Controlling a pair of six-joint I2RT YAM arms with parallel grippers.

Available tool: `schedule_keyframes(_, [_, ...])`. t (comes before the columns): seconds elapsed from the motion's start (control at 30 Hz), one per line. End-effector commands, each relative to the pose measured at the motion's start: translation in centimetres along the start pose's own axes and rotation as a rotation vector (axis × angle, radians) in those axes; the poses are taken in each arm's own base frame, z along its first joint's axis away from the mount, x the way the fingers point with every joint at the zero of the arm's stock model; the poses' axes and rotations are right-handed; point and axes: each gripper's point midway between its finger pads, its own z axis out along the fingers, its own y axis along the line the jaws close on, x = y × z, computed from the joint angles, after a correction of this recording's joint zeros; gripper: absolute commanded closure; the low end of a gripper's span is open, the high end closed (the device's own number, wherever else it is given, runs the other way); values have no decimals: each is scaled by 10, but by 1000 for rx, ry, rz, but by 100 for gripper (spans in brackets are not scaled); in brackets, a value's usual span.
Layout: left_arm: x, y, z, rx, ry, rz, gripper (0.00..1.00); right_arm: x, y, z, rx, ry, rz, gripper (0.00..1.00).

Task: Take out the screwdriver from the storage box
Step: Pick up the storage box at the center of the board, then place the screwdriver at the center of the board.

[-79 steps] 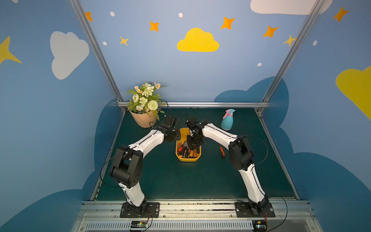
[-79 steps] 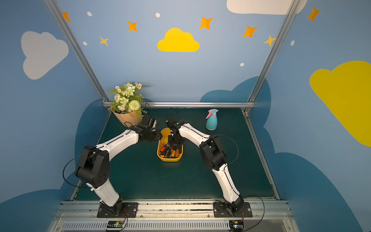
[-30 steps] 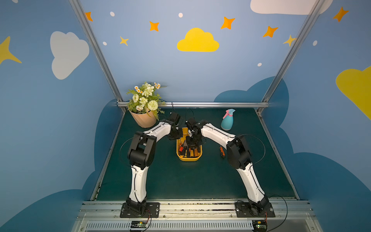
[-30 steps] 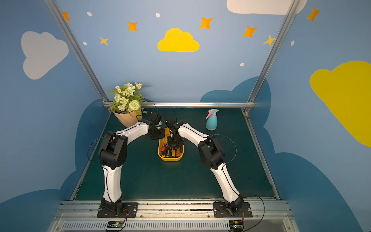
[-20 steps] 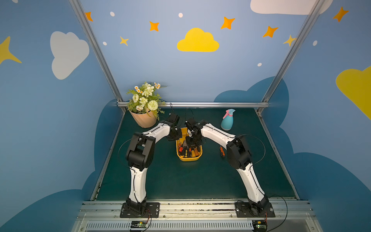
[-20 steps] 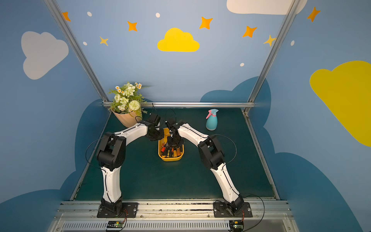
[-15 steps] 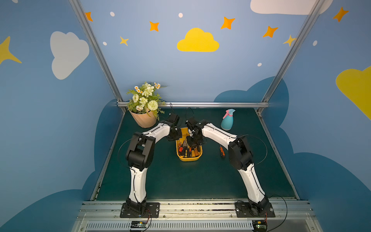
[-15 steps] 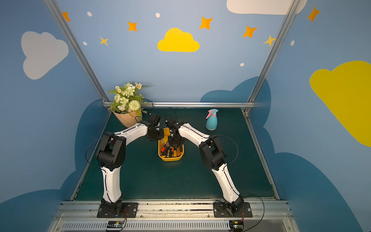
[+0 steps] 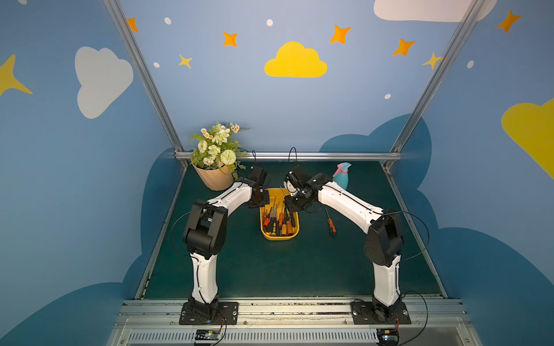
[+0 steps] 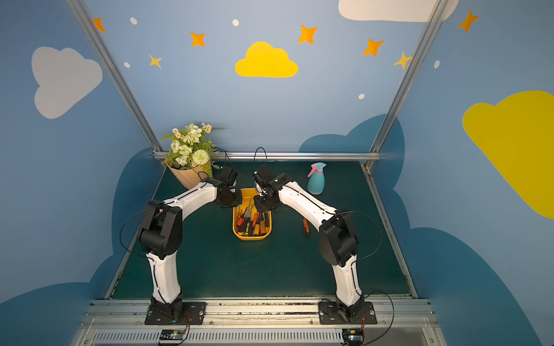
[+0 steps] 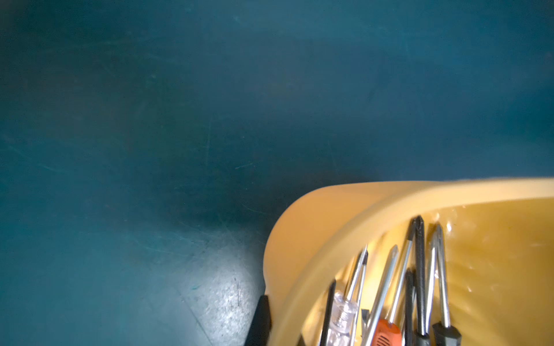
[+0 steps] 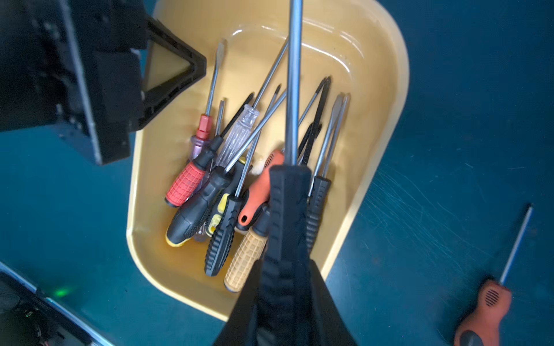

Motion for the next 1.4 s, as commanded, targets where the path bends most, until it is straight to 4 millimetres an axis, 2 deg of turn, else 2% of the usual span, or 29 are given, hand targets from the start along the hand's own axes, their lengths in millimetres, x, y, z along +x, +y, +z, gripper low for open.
schedule_keyframes(0.0, [-12,-9,-30,58,-66,1,98,2,-13,-28,33,-55,-14,100])
schedule_keyframes(0.13, [-7,-3,-33,46,-79,2,98,21,-39,-48,96,-64,1,100])
schedule_keyframes(0.3, [-1,-1,-34,42,-74,-1,98,55,-81,-57,193,-21,25,100])
schedule_keyframes(0.37, [1,1,-33,40,-71,-2,98,69,-96,-55,208,16,32,100])
schedule_keyframes(0.63, [5,0,-33,50,-62,-10,97,114,-132,-30,315,197,55,100])
schedule_keyframes(0.87, [5,0,-35,55,-64,-13,97,128,-154,-25,361,247,93,100])
schedule_keyframes(1.07, [8,0,-33,59,-54,-12,98,138,-192,-27,469,291,99,100])
schedule_keyframes(1.23, [11,1,-30,56,-44,-27,98,145,-212,-14,475,318,121,100])
schedule_keyframes(1.37, [11,-1,-29,63,-39,-36,97,146,-219,-1,456,328,134,100])
